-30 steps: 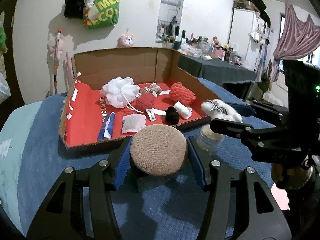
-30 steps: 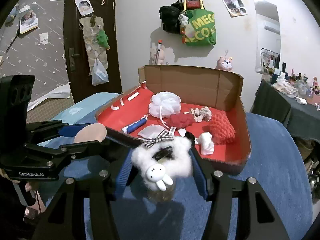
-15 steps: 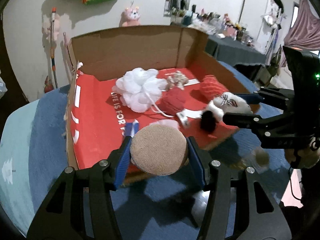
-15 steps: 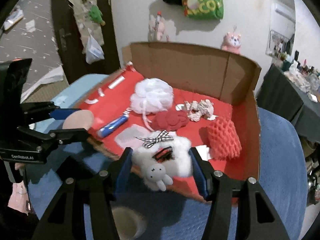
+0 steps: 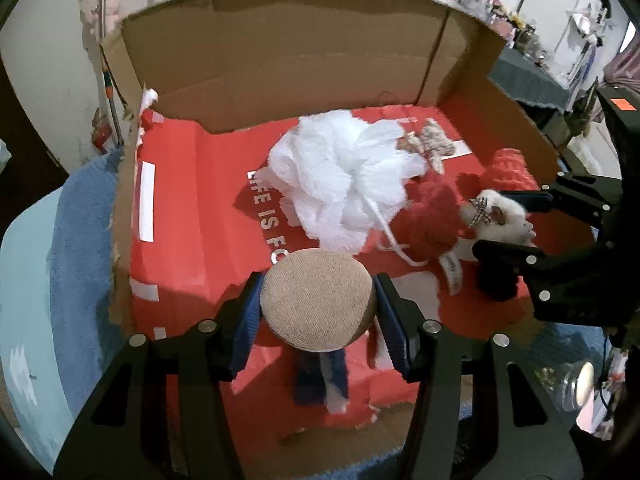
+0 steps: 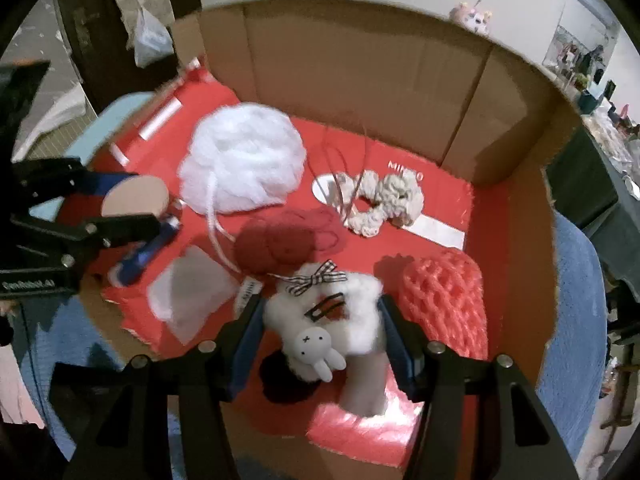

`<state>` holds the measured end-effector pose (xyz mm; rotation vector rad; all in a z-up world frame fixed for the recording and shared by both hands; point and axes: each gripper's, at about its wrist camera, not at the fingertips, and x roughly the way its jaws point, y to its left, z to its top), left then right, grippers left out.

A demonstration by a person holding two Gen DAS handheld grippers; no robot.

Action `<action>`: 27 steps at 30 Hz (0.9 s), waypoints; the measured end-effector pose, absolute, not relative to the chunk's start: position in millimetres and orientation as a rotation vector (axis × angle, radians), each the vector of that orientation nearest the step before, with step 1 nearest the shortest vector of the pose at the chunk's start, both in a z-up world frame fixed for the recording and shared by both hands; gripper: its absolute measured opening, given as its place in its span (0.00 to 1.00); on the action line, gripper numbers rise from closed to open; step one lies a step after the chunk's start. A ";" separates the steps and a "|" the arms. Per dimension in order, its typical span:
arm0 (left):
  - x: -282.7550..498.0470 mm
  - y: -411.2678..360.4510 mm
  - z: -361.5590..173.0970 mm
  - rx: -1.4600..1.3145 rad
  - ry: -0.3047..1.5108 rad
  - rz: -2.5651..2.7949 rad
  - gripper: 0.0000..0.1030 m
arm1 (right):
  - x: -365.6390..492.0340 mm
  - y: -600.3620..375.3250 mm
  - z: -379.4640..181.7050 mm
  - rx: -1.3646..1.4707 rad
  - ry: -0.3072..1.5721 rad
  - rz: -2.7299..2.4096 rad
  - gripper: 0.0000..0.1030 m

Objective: Organize soft objects
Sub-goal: 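Carry the sponge and bunny plush into the red box and open both tools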

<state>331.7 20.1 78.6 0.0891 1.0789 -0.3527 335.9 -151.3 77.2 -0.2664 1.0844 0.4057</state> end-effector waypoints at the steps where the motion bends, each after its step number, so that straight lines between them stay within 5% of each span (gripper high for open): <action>1: 334.9 19.9 75.9 0.092 1.086 -0.350 0.51 | 339.8 -150.5 73.3 -0.270 1.094 0.399 0.58; 27: 360.6 17.8 52.5 0.152 1.100 -0.304 0.52 | 380.8 -141.5 52.5 -0.290 1.117 0.342 0.58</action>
